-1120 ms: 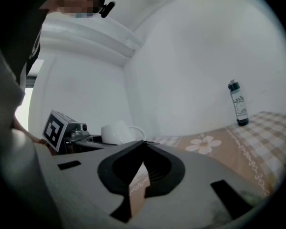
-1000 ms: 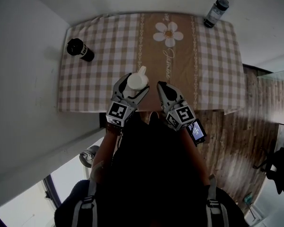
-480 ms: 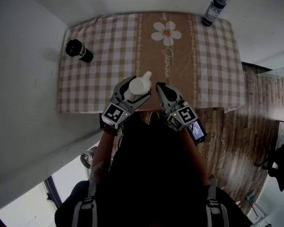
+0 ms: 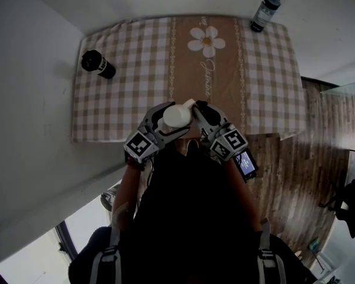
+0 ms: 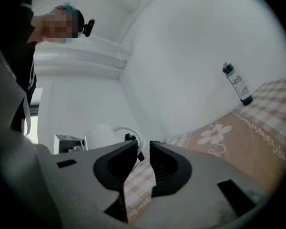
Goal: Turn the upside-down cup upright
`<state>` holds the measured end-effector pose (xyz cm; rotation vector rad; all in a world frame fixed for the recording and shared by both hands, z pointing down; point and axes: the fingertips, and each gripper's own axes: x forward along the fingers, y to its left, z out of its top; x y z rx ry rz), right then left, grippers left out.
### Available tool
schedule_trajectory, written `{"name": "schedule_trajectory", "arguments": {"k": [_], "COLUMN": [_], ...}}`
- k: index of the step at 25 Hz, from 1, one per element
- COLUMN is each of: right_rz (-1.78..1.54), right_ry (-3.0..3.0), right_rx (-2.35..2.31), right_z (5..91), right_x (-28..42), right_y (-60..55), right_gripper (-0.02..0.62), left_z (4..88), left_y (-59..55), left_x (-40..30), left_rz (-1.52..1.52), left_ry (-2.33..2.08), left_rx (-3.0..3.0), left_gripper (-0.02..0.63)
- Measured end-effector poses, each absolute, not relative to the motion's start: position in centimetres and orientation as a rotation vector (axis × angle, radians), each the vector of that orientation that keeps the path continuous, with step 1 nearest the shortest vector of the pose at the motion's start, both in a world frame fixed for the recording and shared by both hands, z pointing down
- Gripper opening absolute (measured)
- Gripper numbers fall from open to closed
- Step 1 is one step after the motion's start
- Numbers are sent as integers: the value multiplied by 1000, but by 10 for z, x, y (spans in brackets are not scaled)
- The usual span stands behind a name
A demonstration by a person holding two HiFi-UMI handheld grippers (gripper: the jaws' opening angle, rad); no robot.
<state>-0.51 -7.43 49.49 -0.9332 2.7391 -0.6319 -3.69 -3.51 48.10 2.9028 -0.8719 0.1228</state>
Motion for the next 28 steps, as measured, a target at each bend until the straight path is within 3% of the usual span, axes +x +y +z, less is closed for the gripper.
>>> {"name": "schedule_trajectory", "arguments": {"k": [11, 20, 28], "right_rz": [-690, -24, 40], "right_ry": [2744, 3067, 3065], "right_rx": [-759, -874, -1016], "right_z": [490, 487, 492], "right_x": [-14, -28, -24], "right_y": [-72, -61, -70], "right_gripper": [87, 40, 44], "left_z": [484, 498, 516], "left_y": [-25, -14, -20], "left_x": [-32, -33, -30], "left_rz": [142, 331, 327], "left_ry": [-750, -625, -692], "left_rx": [2935, 2977, 2956], "left_gripper": [382, 382, 387]}}
